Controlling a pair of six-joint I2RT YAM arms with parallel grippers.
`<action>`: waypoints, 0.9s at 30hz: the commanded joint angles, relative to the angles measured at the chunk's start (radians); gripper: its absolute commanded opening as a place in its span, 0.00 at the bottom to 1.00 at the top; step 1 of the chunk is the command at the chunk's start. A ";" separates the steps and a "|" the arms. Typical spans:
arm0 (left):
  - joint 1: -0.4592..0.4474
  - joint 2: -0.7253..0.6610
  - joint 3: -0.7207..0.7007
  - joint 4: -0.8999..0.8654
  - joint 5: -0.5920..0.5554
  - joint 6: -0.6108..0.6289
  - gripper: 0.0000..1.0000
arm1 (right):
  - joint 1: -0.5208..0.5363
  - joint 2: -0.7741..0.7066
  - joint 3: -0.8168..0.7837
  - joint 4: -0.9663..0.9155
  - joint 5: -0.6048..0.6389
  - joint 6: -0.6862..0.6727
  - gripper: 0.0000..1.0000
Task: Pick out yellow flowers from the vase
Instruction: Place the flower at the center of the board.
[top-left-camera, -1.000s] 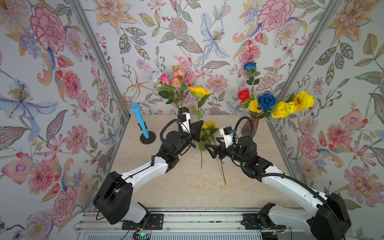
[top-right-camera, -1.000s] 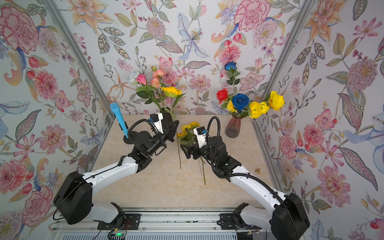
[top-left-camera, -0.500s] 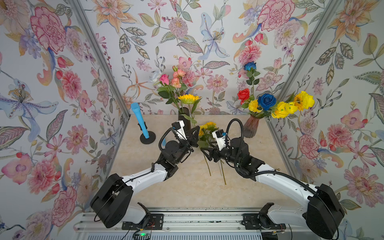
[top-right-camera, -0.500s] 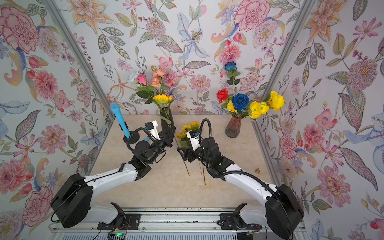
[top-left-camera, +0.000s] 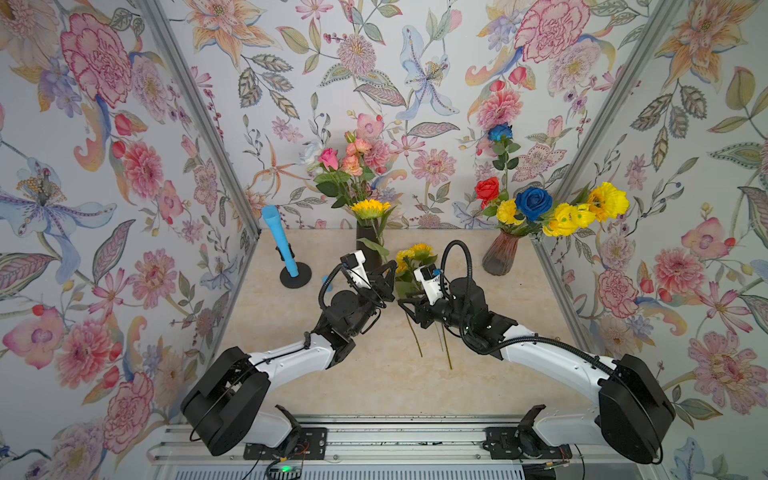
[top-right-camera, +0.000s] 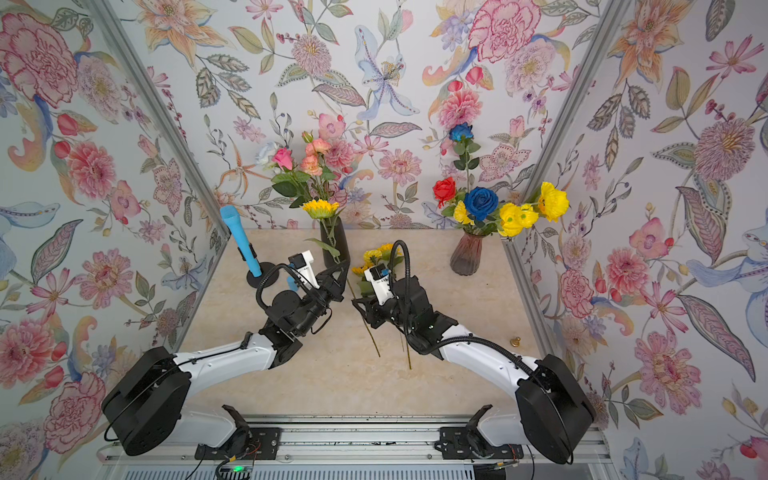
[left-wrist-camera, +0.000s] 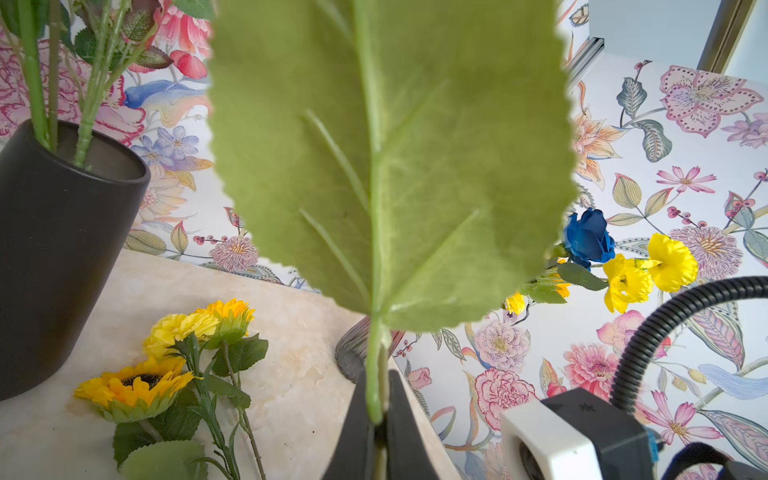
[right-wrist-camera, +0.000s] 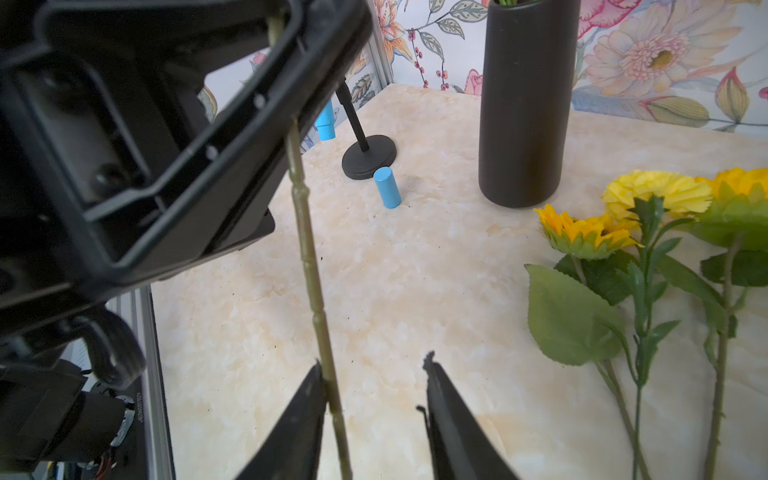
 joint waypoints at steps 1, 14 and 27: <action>-0.020 0.010 -0.014 0.064 -0.015 -0.031 0.00 | 0.009 0.022 0.038 0.018 -0.008 -0.007 0.31; -0.022 0.041 -0.038 0.130 0.010 0.012 0.84 | 0.014 0.025 0.052 -0.017 0.029 -0.018 0.00; -0.020 -0.216 -0.124 -0.064 -0.026 0.217 1.00 | -0.136 0.086 0.137 -0.248 0.196 0.005 0.00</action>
